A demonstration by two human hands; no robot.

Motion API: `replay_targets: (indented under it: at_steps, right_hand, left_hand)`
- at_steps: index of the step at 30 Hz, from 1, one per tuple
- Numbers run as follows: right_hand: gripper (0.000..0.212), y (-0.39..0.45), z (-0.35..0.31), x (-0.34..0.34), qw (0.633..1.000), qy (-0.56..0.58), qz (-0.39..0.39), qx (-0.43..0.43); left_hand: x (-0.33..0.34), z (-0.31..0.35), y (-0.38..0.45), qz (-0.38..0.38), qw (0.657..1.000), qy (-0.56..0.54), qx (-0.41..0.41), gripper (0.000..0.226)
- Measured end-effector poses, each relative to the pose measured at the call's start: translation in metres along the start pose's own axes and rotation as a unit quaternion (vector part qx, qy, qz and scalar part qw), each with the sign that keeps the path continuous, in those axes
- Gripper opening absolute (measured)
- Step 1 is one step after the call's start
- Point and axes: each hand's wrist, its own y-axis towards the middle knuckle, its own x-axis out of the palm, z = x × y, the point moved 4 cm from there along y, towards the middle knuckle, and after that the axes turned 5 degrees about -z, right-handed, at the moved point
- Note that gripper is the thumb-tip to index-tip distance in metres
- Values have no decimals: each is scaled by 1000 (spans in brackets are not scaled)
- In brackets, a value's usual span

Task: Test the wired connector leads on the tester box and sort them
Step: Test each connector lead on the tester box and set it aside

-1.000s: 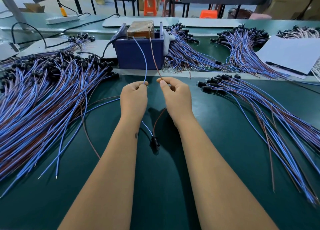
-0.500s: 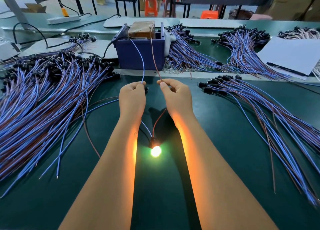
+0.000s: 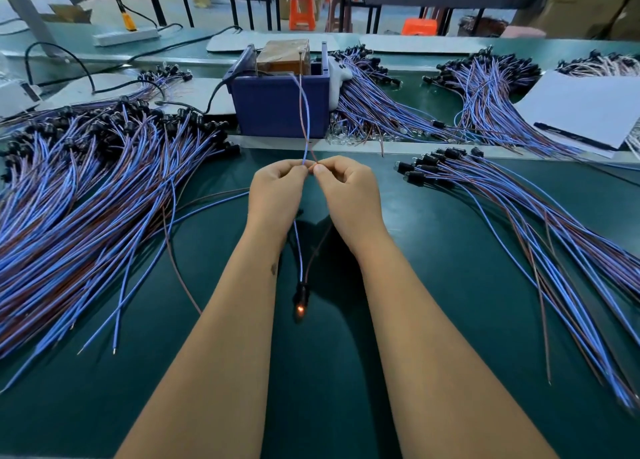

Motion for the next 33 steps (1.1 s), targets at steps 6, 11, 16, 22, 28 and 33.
replay_targets:
  at_steps: [6,11,16,22,28,33]
  right_hand:
    - [24,-2,1,5,999,-4,-46,17]
    - [29,-3,-2,8,994,34,-99,38]
    - [22,-3,-1,1,986,19,-146,82]
    - [25,-4,-5,-9,996,-37,-72,33]
    - [23,-5,-13,-30,968,-187,162,-38]
    - [13,-6,-16,-38,971,-92,213,-61]
  left_hand:
    - [1,5,-2,-26,997,-65,16,22]
    - [1,3,0,-41,994,-103,8,15]
    - [-7,3,2,16,988,-154,13,16]
    - [-17,7,0,56,975,-213,32,22]
    - [-4,13,-2,-55,961,-269,22,22]
    - [4,11,-6,-97,989,-106,35,24]
